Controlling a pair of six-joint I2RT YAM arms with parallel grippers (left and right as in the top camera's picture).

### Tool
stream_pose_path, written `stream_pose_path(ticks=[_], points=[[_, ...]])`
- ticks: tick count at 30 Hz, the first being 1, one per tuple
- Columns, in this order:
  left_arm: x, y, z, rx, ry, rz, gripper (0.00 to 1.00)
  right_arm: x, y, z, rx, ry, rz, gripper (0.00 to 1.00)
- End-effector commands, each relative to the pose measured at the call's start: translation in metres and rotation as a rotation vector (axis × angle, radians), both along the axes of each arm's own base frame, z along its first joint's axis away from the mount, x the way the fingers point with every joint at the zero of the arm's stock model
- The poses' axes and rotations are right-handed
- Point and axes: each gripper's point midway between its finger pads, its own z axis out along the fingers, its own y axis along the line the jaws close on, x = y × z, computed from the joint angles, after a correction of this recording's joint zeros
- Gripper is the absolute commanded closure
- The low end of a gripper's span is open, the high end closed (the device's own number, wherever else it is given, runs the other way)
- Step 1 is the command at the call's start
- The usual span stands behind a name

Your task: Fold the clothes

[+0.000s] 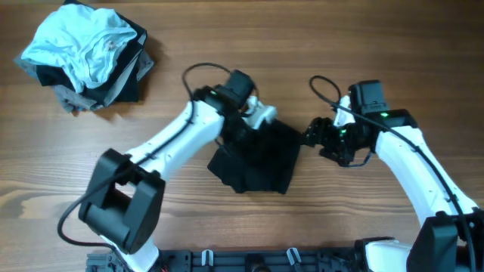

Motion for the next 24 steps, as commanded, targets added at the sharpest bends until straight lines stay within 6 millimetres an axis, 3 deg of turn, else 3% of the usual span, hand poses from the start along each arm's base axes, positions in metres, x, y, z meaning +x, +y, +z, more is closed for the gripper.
stream_pose_path(ticks=[1,3,6,10,13,15,18,19,20,21,24], points=[[-0.021,-0.036,0.007,-0.08,-0.002,-0.067,0.87,-0.001,0.013,0.02,0.083,-0.131,0.185,0.21],[-0.021,-0.038,0.01,-0.076,-0.007,-0.072,0.96,-0.009,0.026,0.028,0.154,-0.18,0.303,0.16],[-0.004,-0.019,0.024,-0.04,0.025,-0.005,0.88,-0.02,0.032,0.025,0.151,-0.141,0.33,0.13],[0.041,0.041,0.05,0.08,0.017,0.178,0.79,-0.027,0.04,0.008,0.096,-0.066,0.26,0.14],[0.071,0.086,0.052,0.149,-0.017,0.303,0.74,-0.026,0.06,0.002,0.114,-0.079,0.269,0.25],[0.082,0.103,0.052,0.146,-0.033,0.329,0.7,-0.028,0.07,-0.009,0.088,-0.002,0.189,0.36],[0.09,0.114,0.052,0.143,-0.048,0.349,0.66,-0.035,0.074,-0.032,0.02,0.154,0.029,0.66],[0.091,0.115,0.052,0.142,-0.051,0.353,0.66,-0.03,0.083,-0.034,0.049,0.133,0.052,0.66],[0.091,0.114,0.052,0.142,-0.051,0.352,0.64,-0.021,0.086,-0.033,0.066,0.088,0.077,0.88],[0.09,0.113,0.052,0.143,-0.05,0.348,0.62,-0.009,0.08,-0.03,0.052,0.044,0.063,0.96],[0.085,0.106,0.05,0.147,-0.041,0.325,0.55,0.03,0.051,-0.009,-0.001,-0.109,0.041,0.96]])
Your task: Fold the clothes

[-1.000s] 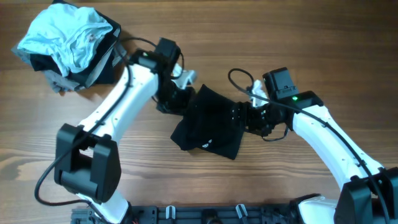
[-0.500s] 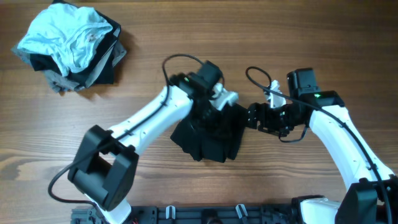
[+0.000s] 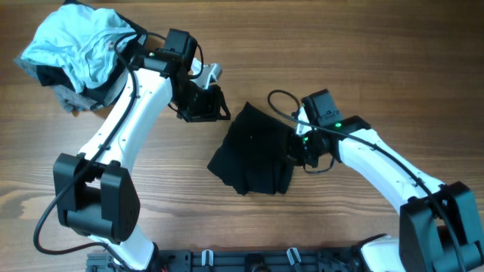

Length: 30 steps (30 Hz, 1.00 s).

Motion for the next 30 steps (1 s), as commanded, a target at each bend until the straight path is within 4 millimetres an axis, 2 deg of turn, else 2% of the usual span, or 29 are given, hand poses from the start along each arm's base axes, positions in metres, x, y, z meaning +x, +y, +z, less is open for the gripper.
stream_pose_path(ticks=[1,3,5,7,8,10,12,13,14,15,16,17,18,19,20,21,22,24,25,26,28,30], points=[[-0.005,-0.011,0.004,0.003,-0.025,-0.054,0.51,0.053,-0.044,0.034,-0.064,-0.199,-0.075,0.96],[-0.011,-0.019,-0.002,0.016,-0.015,-0.083,0.46,0.065,-0.065,0.053,-0.077,-0.279,-0.08,0.96],[-0.019,-0.028,-0.01,0.02,-0.003,-0.112,0.43,0.069,-0.082,0.059,-0.096,-0.31,-0.088,0.96],[-0.03,-0.041,-0.022,0.023,0.007,-0.157,0.43,0.061,-0.096,0.047,-0.14,-0.263,-0.095,0.96],[-0.036,-0.045,-0.028,0.026,0.013,-0.175,0.46,0.055,-0.098,0.041,-0.157,-0.236,-0.089,0.92],[-0.044,-0.049,-0.038,0.039,0.024,-0.196,0.47,0.042,-0.1,0.029,-0.171,-0.17,-0.082,0.71],[-0.047,-0.043,-0.046,0.082,0.027,-0.196,0.48,0.023,-0.102,0.021,-0.188,-0.082,-0.078,0.78],[-0.047,-0.039,-0.05,0.103,0.029,-0.192,0.48,0.015,-0.104,0.019,-0.201,-0.048,-0.076,0.89],[-0.048,-0.035,-0.052,0.117,0.034,-0.187,0.48,0.008,-0.108,0.017,-0.221,-0.015,-0.075,0.92],[-0.048,-0.032,-0.054,0.123,0.039,-0.182,0.48,0.002,-0.111,0.015,-0.241,0.006,-0.075,0.9],[-0.048,-0.03,-0.055,0.124,0.044,-0.176,0.47,-0.001,-0.114,0.013,-0.261,0.018,-0.074,0.78],[-0.047,-0.028,-0.057,0.125,0.046,-0.172,0.43,0.0,-0.114,0.014,-0.259,0.013,-0.066,0.76],[-0.047,-0.028,-0.057,0.125,0.044,-0.172,0.41,0.001,-0.108,0.016,-0.223,-0.007,-0.036,0.76],[-0.044,-0.028,-0.058,0.132,0.033,-0.171,0.41,0.006,-0.093,0.023,-0.137,-0.065,0.041,0.78],[-0.041,-0.027,-0.062,0.145,0.019,-0.171,0.41,0.01,-0.069,0.037,0.01,-0.163,0.158,0.8],[-0.04,-0.028,-0.065,0.146,0.012,-0.173,0.41,0.011,-0.056,0.047,0.096,-0.212,0.211,0.82],[-0.039,-0.029,-0.071,0.145,0.008,-0.174,0.41,0.012,-0.047,0.056,0.166,-0.24,0.232,0.85],[-0.043,-0.026,-0.089,0.151,0.024,-0.173,0.41,0.016,-0.046,0.053,0.149,-0.226,0.199,0.92],[-0.048,-0.023,-0.097,0.157,0.052,-0.17,0.46,0.016,-0.046,0.05,0.135,-0.214,0.189,0.92],[-0.054,-0.021,-0.1,0.156,0.086,-0.162,0.57,0.015,-0.045,0.046,0.122,-0.196,0.179,0.92],[-0.064,-0.016,-0.104,0.155,0.137,-0.153,0.66,0.012,-0.039,0.034,0.109,-0.151,0.166,0.92],[-0.06,-0.01,-0.106,0.167,0.136,-0.136,0.81,0.007,-0.031,0.016,0.111,-0.078,0.124,0.92]])
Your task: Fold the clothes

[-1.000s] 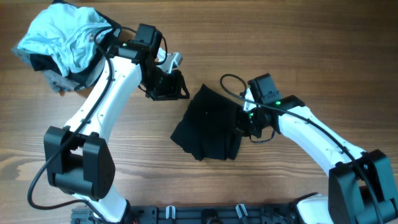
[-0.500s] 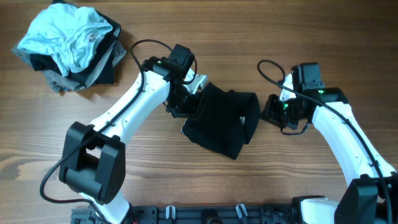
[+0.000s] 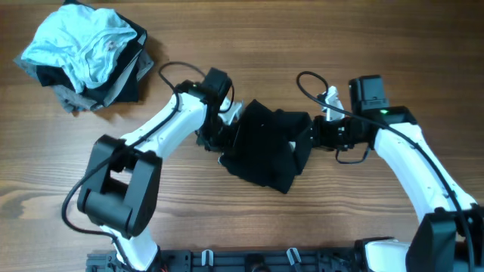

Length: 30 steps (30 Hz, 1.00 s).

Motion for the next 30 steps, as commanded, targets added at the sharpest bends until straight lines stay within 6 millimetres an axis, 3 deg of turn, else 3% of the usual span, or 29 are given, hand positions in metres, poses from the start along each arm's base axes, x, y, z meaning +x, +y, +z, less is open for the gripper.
stream_pose_path(ticks=[1,3,5,7,9,13,16,18,20,22,24,28,30], points=[[0.004,0.013,-0.007,0.019,0.013,0.041,0.82,-0.018,0.015,-0.036,0.016,0.18,-0.067,0.93],[0.026,0.02,-0.011,0.039,-0.071,0.061,0.75,-0.023,0.023,-0.055,0.011,0.259,-0.099,0.96],[0.046,0.02,-0.011,0.027,-0.148,0.077,0.69,-0.022,0.027,-0.06,0.01,0.259,-0.087,0.96],[0.069,0.022,-0.002,0.001,-0.209,0.106,0.69,-0.016,0.028,-0.054,0.019,0.22,-0.084,0.96],[0.078,0.028,0.012,-0.004,-0.209,0.131,0.68,-0.008,0.029,-0.039,0.03,0.158,-0.078,0.96],[0.073,0.03,0.054,-0.06,-0.109,0.166,0.48,0.003,0.03,0.0,0.05,-0.009,-0.039,0.9],[0.057,0.012,0.079,-0.197,-0.009,0.173,0.26,0.005,0.026,0.019,0.036,-0.086,-0.054,0.84],[0.042,0.0,0.085,-0.251,0.065,0.165,0.2,0.008,0.026,0.021,0.042,-0.093,-0.063,0.81],[0.025,-0.004,0.083,-0.225,0.117,0.145,0.18,0.011,0.027,0.019,0.045,-0.09,-0.074,0.79],[0.013,-0.008,0.078,-0.211,0.15,0.126,0.18,0.017,0.026,0.012,0.041,-0.068,-0.11,0.83],[-0.002,-0.009,0.064,-0.175,0.212,0.156,0.18,0.022,0.018,-0.006,-0.002,0.018,-0.219,0.95],[-0.023,-0.002,0.022,-0.114,0.317,0.303,0.2,0.016,0.01,-0.047,-0.056,0.251,-0.4,0.96],[-0.029,0.0,0.004,-0.098,0.348,0.381,0.19,0.014,0.011,-0.058,-0.056,0.298,-0.41,0.96]])
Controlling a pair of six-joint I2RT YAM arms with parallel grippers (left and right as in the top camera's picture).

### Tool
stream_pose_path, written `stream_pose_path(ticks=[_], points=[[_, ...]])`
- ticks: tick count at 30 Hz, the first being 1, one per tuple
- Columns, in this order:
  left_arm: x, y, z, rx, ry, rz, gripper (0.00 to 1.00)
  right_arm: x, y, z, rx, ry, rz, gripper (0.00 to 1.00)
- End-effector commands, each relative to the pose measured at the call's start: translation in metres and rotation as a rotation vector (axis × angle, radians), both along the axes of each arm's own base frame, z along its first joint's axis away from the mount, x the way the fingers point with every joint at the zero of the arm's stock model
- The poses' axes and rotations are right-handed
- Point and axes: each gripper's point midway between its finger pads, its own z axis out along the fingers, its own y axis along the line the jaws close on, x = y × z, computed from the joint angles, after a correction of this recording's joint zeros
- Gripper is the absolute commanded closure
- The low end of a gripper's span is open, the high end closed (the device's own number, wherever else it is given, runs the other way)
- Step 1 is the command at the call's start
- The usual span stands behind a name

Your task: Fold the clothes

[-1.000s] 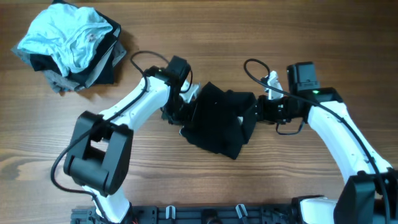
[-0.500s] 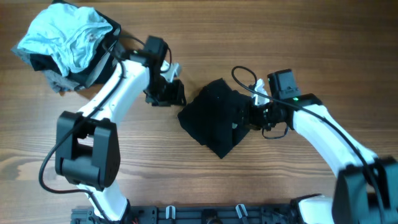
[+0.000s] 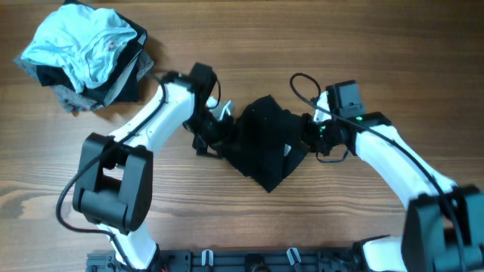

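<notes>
A black garment (image 3: 266, 142) lies bunched in the middle of the table in the overhead view. My left gripper (image 3: 221, 130) is at its left edge and seems shut on the cloth, though black on black blurs the fingers. My right gripper (image 3: 308, 138) presses into its right edge; the jaws are hidden against the dark fabric. A pile of clothes (image 3: 83, 53), light blue on top of grey and black pieces, sits at the far left corner.
The wooden table (image 3: 363, 227) shows bare planks around the garment. Cables loop over both arms near the wrists. A black rail (image 3: 257, 261) with clips runs along the near edge.
Both grippers have shifted a little leftward with the garment. The cloth is now more bunched, with a pointed corner toward the near edge.
First both grippers were at the black garment lying as a rough square. Then the left gripper stood near the clothes pile while the right stayed at the cloth's right edge. Later both were at the garment's sides, and now it is bunched between them.
</notes>
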Motion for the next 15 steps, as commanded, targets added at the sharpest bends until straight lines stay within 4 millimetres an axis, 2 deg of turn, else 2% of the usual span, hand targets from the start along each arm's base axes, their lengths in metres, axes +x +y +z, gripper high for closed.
stream_pose_path(ticks=[1,2,4,7,8,11,12,14,15], points=[[-0.021,0.004,-0.032,0.038,0.147,0.191,0.19,0.002,-0.002,-0.019,-0.015,0.111,-0.106,0.96],[-0.018,0.0,-0.039,0.012,0.134,0.215,0.19,0.002,-0.002,-0.019,-0.011,0.11,-0.098,0.96],[0.0,-0.01,-0.051,-0.041,0.034,0.24,0.28,0.004,0.0,-0.016,-0.005,0.077,-0.064,0.96],[0.034,-0.012,-0.056,-0.041,-0.124,0.273,0.65,0.006,0.004,-0.002,0.015,0.0,0.005,0.96],[0.049,-0.013,-0.055,-0.05,-0.192,0.279,0.71,0.007,0.004,0.005,0.016,-0.035,0.022,0.96],[0.084,-0.019,-0.043,-0.12,-0.343,0.297,0.73,0.013,0.005,0.034,0.019,-0.167,0.066,0.94],[0.091,-0.019,-0.04,-0.132,-0.367,0.304,0.69,0.013,0.004,0.041,0.022,-0.189,0.065,0.92],[0.1,-0.012,-0.037,-0.137,-0.382,0.326,0.48,0.013,0.005,0.045,0.024,-0.202,0.067,0.85],[0.101,-0.009,-0.035,-0.142,-0.371,0.332,0.41,0.012,0.005,0.043,0.022,-0.192,0.066,0.82]])
